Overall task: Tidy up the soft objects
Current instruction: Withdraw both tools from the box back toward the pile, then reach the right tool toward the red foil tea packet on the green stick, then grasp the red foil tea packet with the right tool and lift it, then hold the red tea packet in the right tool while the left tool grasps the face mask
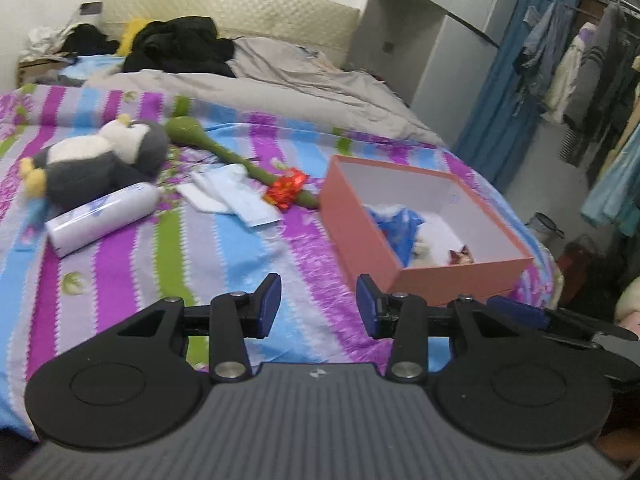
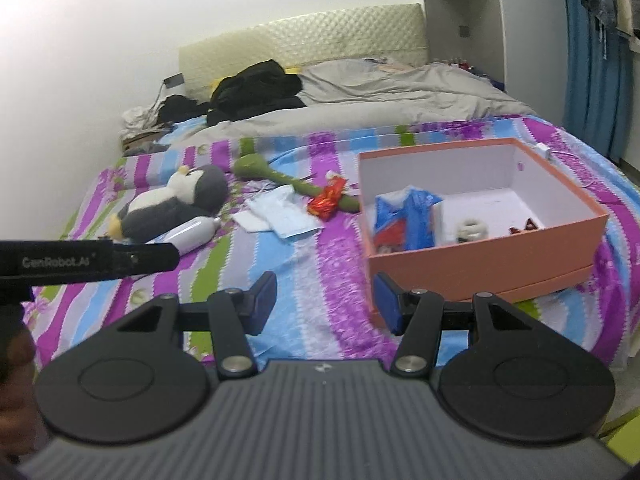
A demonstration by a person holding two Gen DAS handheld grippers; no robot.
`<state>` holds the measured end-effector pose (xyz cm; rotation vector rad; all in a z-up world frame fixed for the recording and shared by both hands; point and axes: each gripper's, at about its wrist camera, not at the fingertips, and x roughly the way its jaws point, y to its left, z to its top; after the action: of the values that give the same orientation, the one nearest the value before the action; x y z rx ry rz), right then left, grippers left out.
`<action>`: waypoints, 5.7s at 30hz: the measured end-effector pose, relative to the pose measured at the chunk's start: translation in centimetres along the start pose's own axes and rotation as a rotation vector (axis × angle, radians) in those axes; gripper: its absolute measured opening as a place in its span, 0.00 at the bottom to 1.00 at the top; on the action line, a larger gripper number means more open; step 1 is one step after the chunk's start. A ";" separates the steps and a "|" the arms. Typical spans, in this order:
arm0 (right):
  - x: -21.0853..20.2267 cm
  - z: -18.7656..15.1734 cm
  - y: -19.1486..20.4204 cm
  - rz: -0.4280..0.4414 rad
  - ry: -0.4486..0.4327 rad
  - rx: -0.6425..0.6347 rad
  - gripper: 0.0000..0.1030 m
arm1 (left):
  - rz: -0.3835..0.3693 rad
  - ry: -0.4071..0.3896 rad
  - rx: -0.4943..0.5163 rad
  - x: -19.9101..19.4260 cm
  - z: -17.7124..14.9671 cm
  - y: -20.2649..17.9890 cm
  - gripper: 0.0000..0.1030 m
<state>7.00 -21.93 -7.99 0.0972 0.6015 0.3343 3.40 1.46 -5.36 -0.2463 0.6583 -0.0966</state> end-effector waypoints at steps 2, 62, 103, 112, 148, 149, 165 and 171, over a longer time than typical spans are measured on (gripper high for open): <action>0.3 -0.8 0.5 0.015 -0.007 -0.002 0.55 | 0.020 -0.005 -0.001 -0.4 -0.7 1.0 0.46; 38.2 6.4 0.9 -0.084 0.073 0.215 0.67 | -0.195 0.136 -0.636 36.5 5.1 21.3 0.47; 30.5 4.4 2.8 -0.043 0.149 0.164 0.59 | -0.122 0.113 -0.397 23.1 4.2 14.9 0.01; 23.8 3.1 3.7 -0.005 0.192 0.105 0.59 | -0.085 0.141 -0.362 16.1 1.7 14.3 0.01; 21.0 -5.8 6.1 -0.007 0.313 -0.109 0.65 | 0.255 0.262 -0.117 18.4 -4.2 13.7 0.75; 21.1 -5.8 5.9 -0.010 0.316 -0.105 0.64 | 0.259 0.269 -0.117 18.6 -4.3 13.7 0.75; 20.6 -5.8 3.9 -0.031 0.298 -0.098 0.54 | 0.297 0.298 -0.030 20.0 -5.1 13.1 0.58; 20.6 -5.5 3.9 -0.019 0.295 -0.085 0.54 | 0.288 0.294 -0.062 19.9 -4.8 14.4 0.20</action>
<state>18.66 -11.40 -22.88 -0.0403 0.8785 0.3579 16.32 11.09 -24.53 -0.1957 0.9831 0.1671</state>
